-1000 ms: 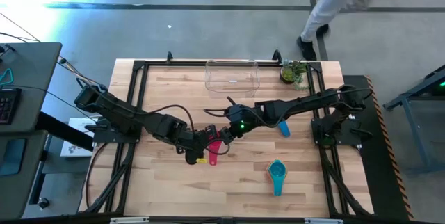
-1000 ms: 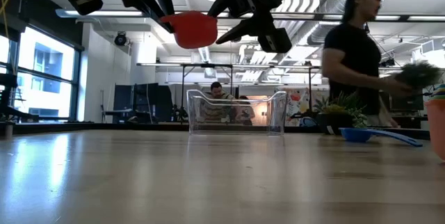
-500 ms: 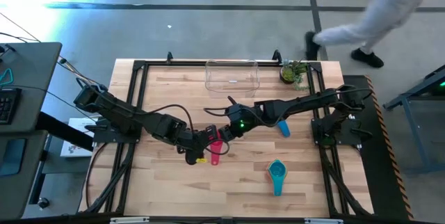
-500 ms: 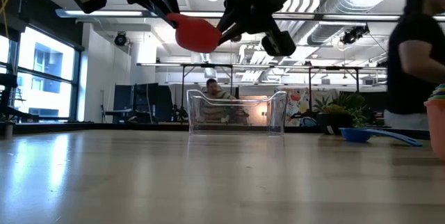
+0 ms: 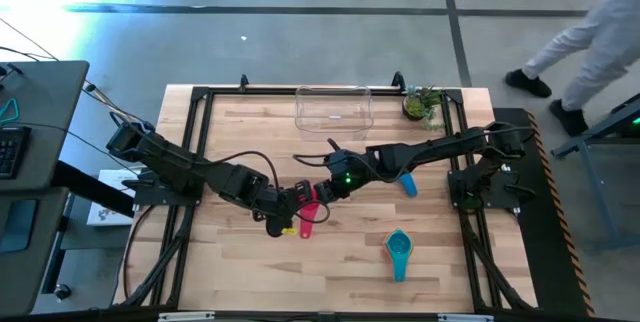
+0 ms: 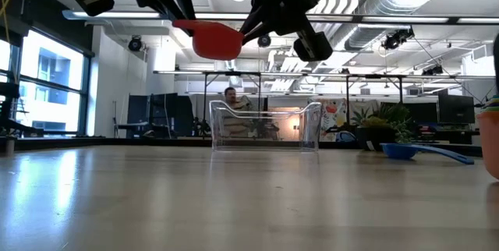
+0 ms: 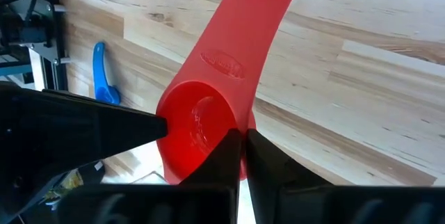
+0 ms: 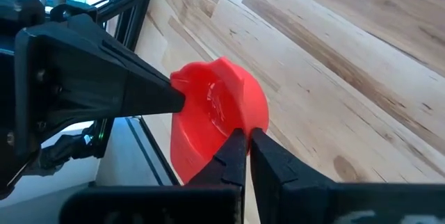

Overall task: Nest measuring cups in basket
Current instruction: Stack the red measuring cup on top of the other sky blue measuring cup

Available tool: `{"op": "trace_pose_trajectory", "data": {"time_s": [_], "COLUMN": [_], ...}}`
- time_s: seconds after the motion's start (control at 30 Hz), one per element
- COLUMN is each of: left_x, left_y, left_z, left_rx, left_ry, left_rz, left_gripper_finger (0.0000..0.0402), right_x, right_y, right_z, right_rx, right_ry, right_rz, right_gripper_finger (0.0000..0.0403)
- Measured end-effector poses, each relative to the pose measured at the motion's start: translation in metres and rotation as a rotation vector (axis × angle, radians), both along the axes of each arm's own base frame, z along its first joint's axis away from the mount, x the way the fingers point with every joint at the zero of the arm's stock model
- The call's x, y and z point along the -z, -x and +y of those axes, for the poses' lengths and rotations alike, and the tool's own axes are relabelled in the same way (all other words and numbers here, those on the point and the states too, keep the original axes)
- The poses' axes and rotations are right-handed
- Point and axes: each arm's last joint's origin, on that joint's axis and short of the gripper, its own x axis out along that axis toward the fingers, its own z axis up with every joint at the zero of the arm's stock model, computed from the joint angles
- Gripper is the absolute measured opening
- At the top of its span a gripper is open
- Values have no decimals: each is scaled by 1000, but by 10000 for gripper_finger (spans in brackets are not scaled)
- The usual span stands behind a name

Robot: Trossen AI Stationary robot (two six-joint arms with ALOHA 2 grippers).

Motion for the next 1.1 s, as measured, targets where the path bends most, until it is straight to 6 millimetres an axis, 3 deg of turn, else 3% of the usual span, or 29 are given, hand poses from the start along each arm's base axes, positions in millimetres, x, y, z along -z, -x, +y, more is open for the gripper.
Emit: {"op": "trace_pose_trajectory", "data": {"time_s": [0.3,0.73,1.1], "left_x": [-1,-3,-9], "left_y": [-1,-4,-13], "left_z": [-2,-4,-7], "left_rx": [-11,-135,-291], "left_ry": [-13,55,334], "left_rz": [-31,-95,-194], "left_gripper_finger": [2,1,1], "right_x": [-7,-43,-68], "right_y": [3,22,43], "right_z": [-4,-23,-41], "right_rx": [6,25,54], "right_ry": [-4,33,77], "right_rz": [-17,-112,-157], "right_gripper_finger": [9,11,12]}}
